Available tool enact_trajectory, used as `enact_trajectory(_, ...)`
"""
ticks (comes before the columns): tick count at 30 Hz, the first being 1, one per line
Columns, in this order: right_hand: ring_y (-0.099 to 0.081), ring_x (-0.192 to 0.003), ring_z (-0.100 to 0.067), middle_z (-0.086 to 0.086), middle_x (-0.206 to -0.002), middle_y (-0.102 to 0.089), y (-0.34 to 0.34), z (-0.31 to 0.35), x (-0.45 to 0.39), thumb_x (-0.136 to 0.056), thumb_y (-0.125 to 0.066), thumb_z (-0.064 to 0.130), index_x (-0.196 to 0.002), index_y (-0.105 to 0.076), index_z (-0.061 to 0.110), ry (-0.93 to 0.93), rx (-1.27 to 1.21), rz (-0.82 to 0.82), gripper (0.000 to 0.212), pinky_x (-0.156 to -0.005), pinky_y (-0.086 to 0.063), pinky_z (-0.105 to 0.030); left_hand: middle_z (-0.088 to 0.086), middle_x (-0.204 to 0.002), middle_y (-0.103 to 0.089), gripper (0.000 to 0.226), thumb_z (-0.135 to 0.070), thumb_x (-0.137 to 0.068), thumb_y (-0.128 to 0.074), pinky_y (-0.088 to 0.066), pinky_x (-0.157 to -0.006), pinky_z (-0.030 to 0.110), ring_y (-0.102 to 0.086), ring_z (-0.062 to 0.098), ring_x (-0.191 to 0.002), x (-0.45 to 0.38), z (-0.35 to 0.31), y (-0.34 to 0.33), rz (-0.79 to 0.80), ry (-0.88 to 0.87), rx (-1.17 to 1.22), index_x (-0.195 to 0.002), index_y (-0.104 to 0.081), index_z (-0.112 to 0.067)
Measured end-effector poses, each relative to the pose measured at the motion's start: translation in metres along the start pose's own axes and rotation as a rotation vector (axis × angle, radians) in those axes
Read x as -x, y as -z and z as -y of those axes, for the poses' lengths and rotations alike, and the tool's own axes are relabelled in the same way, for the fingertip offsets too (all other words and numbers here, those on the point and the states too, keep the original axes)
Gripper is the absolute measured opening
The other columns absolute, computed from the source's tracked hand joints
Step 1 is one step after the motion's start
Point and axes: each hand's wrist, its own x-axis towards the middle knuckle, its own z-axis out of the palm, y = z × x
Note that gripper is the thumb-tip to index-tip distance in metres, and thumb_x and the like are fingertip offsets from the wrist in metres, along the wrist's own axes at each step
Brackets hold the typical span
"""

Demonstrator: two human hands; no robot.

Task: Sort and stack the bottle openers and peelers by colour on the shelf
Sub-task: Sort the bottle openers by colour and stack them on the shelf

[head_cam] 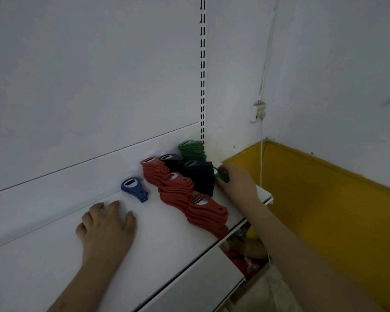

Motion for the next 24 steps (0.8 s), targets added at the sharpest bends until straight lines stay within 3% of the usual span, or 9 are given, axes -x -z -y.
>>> enact_trajectory(4, -0.064, -0.104, -0.023, -0.009, -0.122, -0.067, 0.0, -0.002, -0.005, -0.091, -0.065, 0.029, -0.133, -0.053, 0.015, -0.027, -0.081, 0.081, 0.045, -0.083, -0.049, -0.03, 0.019, -0.134, -0.047, 0.048, -0.045, -0.091, -0.059, -0.029, -0.105, 0.052, -0.039, 0.04, -0.126, 0.001, 0.0, 0.001, -0.003, -0.009, 0.002, -0.131, -0.058, -0.017)
enact_trajectory(8, -0.052, -0.126, -0.027, -0.013, -0.142, -0.052, 0.008, -0.001, -0.003, -0.092, -0.064, 0.037, -0.146, -0.039, 0.012, -0.051, -0.11, 0.135, 0.064, -0.099, -0.043, -0.034, 0.019, -0.13, -0.05, 0.048, -0.043, -0.09, -0.061, -0.031, -0.102, 0.053, -0.042, 0.04, -0.122, 0.002, 0.0, 0.001, -0.026, -0.027, 0.02, -0.128, -0.06, -0.015)
enact_trajectory(12, -0.041, -0.134, -0.028, -0.013, -0.149, -0.042, 0.029, 0.01, 0.001, -0.095, -0.059, 0.039, -0.148, -0.035, 0.01, -0.041, -0.134, 0.031, 0.065, -0.105, -0.035, -0.033, 0.015, -0.136, -0.046, 0.049, -0.046, -0.093, -0.054, -0.028, -0.105, 0.049, -0.039, 0.036, -0.126, 0.002, -0.002, 0.008, 0.027, -0.016, 0.013, -0.134, -0.055, -0.019)
enact_trajectory(15, -0.042, -0.132, -0.029, -0.014, -0.146, -0.045, 0.055, 0.035, -0.001, -0.097, -0.055, 0.039, -0.146, -0.038, 0.009, -0.004, -0.125, -0.153, 0.06, -0.106, -0.034, -0.037, 0.009, -0.141, -0.042, 0.05, -0.048, -0.094, -0.051, -0.026, -0.108, 0.045, -0.035, 0.031, -0.13, 0.002, -0.002, 0.016, 0.09, -0.014, 0.041, -0.139, -0.05, -0.026)
enact_trajectory(18, -0.048, -0.125, -0.03, -0.012, -0.136, -0.053, 0.081, 0.095, 0.005, -0.098, -0.052, 0.035, -0.141, -0.044, 0.009, 0.167, -0.108, -0.347, 0.051, -0.104, -0.038, -0.041, 0.003, -0.143, -0.044, 0.046, -0.045, -0.096, -0.051, -0.031, -0.107, 0.037, -0.04, 0.025, -0.13, -0.004, 0.012, 0.037, 0.218, -0.084, 0.166, -0.14, -0.049, -0.03)
enact_trajectory(20, -0.052, -0.117, -0.024, -0.006, -0.127, -0.058, 0.086, 0.155, 0.016, -0.098, -0.051, 0.034, -0.136, -0.048, 0.012, 0.346, -0.148, -0.364, 0.043, -0.099, -0.042, -0.037, 0.0, -0.134, -0.053, 0.038, -0.039, -0.099, -0.052, -0.04, -0.094, 0.026, -0.053, 0.015, -0.116, -0.002, 0.031, 0.061, 0.255, -0.119, 0.38, -0.135, -0.054, -0.028)
enact_trajectory(24, -0.057, -0.109, -0.011, 0.005, -0.121, -0.061, 0.049, 0.294, 0.054, -0.099, -0.051, 0.037, -0.131, -0.052, 0.018, 0.679, -0.371, -0.16, 0.038, -0.097, -0.047, -0.033, -0.016, -0.112, -0.061, 0.025, -0.032, -0.098, -0.053, -0.051, -0.089, 0.03, -0.059, -0.002, -0.097, 0.025, 0.091, 0.118, -0.001, -0.096, 0.517, -0.122, -0.06, -0.032)
